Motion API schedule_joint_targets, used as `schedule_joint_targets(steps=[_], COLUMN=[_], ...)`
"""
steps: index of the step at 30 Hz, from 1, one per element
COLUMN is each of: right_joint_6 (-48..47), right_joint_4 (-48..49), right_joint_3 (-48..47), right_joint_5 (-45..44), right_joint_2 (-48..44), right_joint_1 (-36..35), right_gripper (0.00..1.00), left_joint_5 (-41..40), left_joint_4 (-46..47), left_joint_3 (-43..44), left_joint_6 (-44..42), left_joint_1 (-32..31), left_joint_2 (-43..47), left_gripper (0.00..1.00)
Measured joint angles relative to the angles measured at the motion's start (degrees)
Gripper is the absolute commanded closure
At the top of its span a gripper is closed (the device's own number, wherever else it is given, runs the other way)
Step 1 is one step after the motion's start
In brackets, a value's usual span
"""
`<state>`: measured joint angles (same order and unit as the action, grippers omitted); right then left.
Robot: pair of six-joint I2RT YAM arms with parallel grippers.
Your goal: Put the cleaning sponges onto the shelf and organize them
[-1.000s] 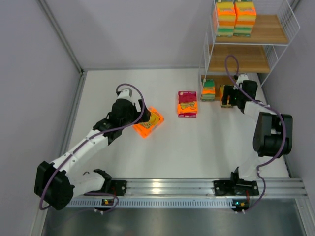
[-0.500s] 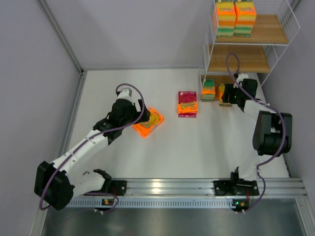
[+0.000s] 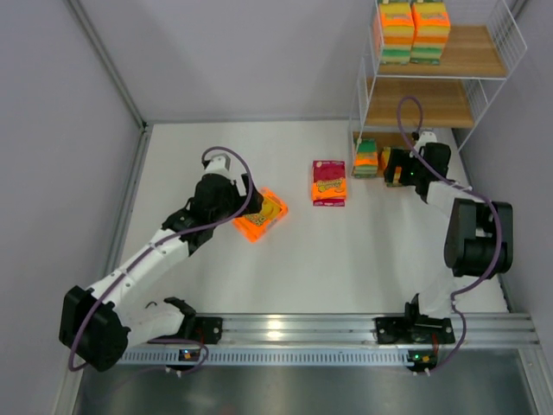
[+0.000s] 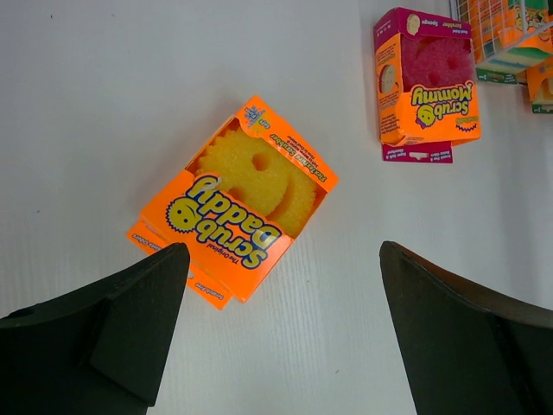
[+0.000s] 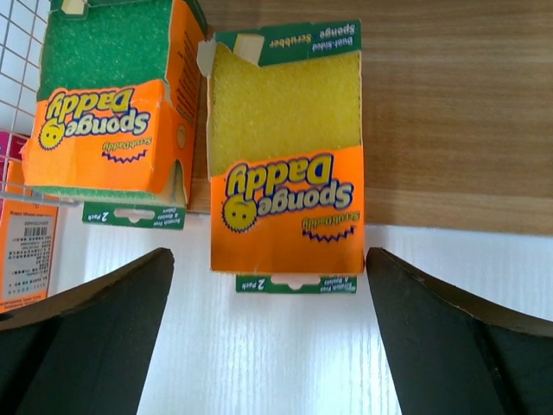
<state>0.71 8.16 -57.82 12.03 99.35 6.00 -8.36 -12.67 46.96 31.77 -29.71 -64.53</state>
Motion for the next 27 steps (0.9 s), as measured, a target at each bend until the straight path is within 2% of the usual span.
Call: schedule_joint_targets(steps=[6, 7, 9, 16, 17, 21, 27], right_joint_6=[3.1, 3.8, 5.7, 20.9, 24.2, 37.4, 51.9], right_joint_4=[0.9, 1.3, 2.6, 9.0, 9.9, 13.3, 26.1], right_joint_3=[5.6, 6.4, 8.1, 16.3, 18.1, 24.3, 30.8], right_joint_5=[-1.6, -1.8, -2.5, -4.0, -4.2, -5.7, -10.2], right_joint_2=[-7.0, -8.5, -11.4, -15.8, -15.8, -15.1, -10.5], right_joint_1=[0.0, 0.0, 0.0, 0.7, 0.8, 1.1, 1.3], right_gripper=[0.01, 0.02, 0.10, 0.78, 0.91, 0.93, 0.91], left_joint_5=[0.0, 0.0, 0.2, 0.6, 0.6, 0.6, 0.4], left_joint_4=[0.0, 0.0, 0.0, 0.0, 0.0, 0.0, 0.0], left_joint_3=[0.0, 0.0, 0.0, -0.8, -0.9, -1.4, -1.6], left_joint_6=[0.0, 0.0, 0.0, 0.0, 0.0, 0.0, 0.0], left_joint_1=[0.0, 0.0, 0.0, 0.0, 0.0, 0.0, 0.0], left_joint_2=[1.0, 1.0, 1.1, 1.8, 2.1, 3.0, 3.4], left_gripper=[0.02, 0.02, 0.02, 0.02, 0.02, 0.02, 0.02])
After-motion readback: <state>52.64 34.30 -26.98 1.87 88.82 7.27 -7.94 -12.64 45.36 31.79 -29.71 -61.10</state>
